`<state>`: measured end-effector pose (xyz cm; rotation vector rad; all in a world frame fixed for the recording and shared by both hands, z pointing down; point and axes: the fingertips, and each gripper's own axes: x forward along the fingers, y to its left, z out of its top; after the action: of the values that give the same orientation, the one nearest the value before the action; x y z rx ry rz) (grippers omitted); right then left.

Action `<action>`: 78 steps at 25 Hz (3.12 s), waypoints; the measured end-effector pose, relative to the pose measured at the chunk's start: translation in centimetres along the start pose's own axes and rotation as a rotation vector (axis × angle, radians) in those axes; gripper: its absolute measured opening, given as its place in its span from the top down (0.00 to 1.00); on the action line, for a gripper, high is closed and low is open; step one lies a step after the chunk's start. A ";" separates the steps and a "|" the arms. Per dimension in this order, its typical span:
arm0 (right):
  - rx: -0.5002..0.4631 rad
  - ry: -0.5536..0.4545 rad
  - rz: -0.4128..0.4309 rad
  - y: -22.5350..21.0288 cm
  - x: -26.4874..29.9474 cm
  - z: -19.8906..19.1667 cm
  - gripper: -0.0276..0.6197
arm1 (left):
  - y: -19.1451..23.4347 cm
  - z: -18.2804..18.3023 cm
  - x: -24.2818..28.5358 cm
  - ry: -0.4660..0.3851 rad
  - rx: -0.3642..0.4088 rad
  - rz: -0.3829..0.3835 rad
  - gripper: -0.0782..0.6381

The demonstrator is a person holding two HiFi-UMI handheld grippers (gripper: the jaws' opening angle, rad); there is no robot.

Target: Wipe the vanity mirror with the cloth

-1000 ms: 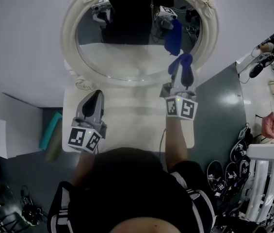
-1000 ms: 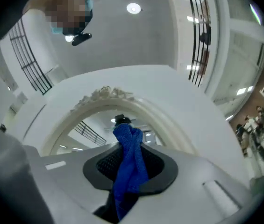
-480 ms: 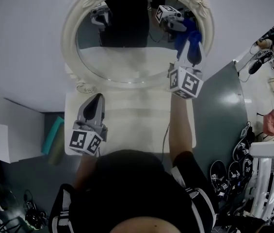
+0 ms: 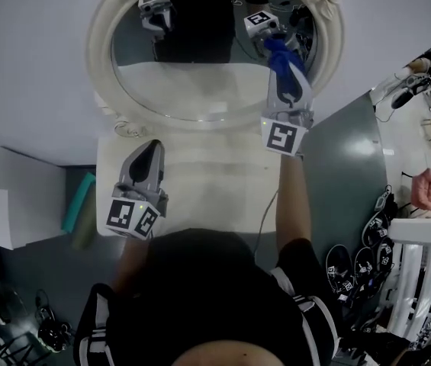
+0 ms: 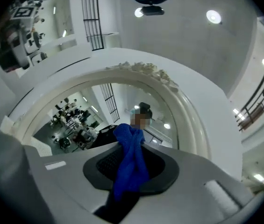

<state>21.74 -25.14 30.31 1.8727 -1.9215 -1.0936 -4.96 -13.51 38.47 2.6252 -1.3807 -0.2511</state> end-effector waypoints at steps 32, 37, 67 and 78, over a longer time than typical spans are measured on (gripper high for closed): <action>0.331 0.302 0.668 39.0 -5.1 -10.6 0.86 | 6.5 -2.4 -6.3 0.074 0.001 0.223 0.88; 0.755 0.219 0.736 39.9 -2.6 -3.8 0.86 | 7.8 -1.6 -7.2 0.060 -0.006 0.236 0.88; 1.036 0.226 0.256 17.5 -11.6 3.9 0.86 | 1.2 -2.8 -0.2 0.045 -0.049 -0.074 0.88; 1.040 0.255 0.207 17.0 -13.4 3.2 0.86 | -0.2 -3.8 0.5 0.066 -0.043 -0.112 0.88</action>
<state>8.83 -13.33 43.40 1.9747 -2.6690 0.3187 -3.71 -13.55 42.05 2.6535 -1.1964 -0.2032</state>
